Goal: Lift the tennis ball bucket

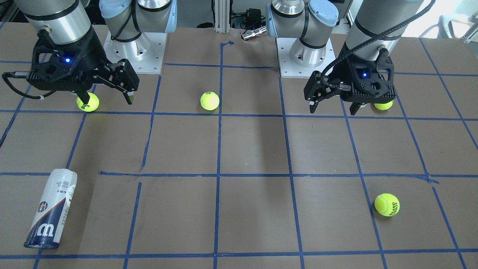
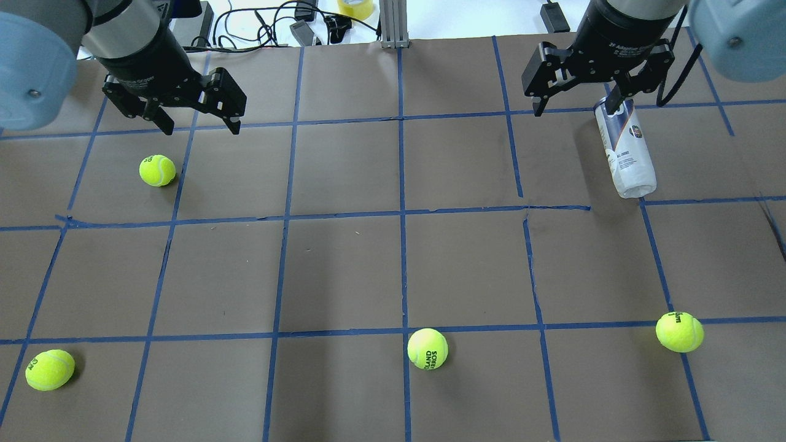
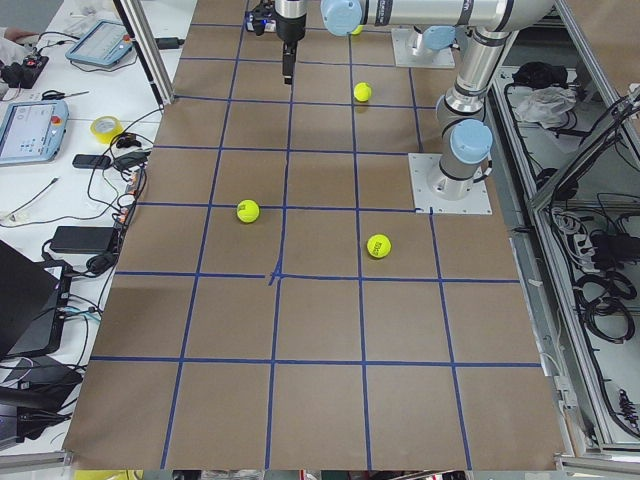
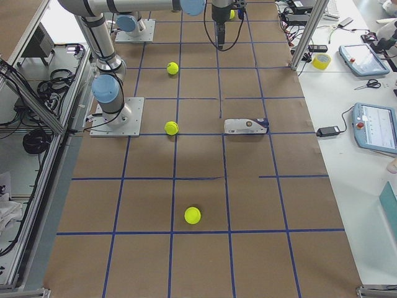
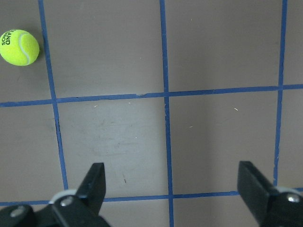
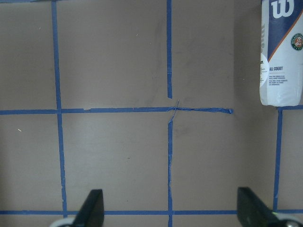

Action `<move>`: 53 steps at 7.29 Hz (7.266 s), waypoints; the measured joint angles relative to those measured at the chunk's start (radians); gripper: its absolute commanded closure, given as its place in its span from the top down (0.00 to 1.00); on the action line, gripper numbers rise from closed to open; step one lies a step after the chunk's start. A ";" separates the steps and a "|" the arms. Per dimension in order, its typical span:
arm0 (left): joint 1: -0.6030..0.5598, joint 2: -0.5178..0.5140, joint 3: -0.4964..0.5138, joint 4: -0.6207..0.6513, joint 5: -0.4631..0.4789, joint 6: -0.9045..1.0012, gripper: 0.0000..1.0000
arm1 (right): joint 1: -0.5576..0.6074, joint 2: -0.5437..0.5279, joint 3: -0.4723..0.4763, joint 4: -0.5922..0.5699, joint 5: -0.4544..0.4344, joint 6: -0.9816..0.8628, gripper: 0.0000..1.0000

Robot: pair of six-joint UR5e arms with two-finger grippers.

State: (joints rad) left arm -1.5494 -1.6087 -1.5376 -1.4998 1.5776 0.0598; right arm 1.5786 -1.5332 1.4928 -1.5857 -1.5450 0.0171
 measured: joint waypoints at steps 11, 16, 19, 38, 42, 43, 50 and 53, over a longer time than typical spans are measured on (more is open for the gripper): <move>0.000 0.005 -0.010 -0.001 0.007 0.000 1.00 | -0.010 0.000 -0.002 0.004 -0.014 0.000 1.00; 0.002 0.025 -0.017 -0.024 0.006 0.000 1.00 | -0.017 0.007 -0.028 -0.002 -0.012 0.002 1.00; 0.005 0.031 -0.016 -0.047 0.007 0.000 1.00 | -0.128 0.138 -0.061 -0.018 -0.032 -0.006 1.00; 0.018 0.032 -0.018 -0.063 0.010 0.000 1.00 | -0.277 0.605 -0.055 -0.440 -0.088 -0.298 0.61; 0.020 0.030 -0.019 -0.062 0.009 0.001 1.00 | -0.008 0.565 -0.073 -0.431 -0.011 -0.444 0.63; 0.020 0.028 -0.019 -0.062 0.009 0.000 1.00 | 0.069 0.565 -0.097 -0.421 0.026 -0.493 0.63; 0.104 0.018 -0.018 -0.042 0.005 0.022 1.00 | 0.485 0.673 -0.148 -0.619 -0.016 -0.870 0.73; 0.108 0.006 -0.019 -0.041 0.005 0.026 1.00 | 0.522 0.706 -0.195 -0.581 -0.045 -0.943 0.95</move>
State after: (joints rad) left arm -1.4410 -1.6025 -1.5563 -1.5411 1.5830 0.0858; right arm 2.1007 -0.8268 1.2975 -2.1671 -1.5905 -0.9261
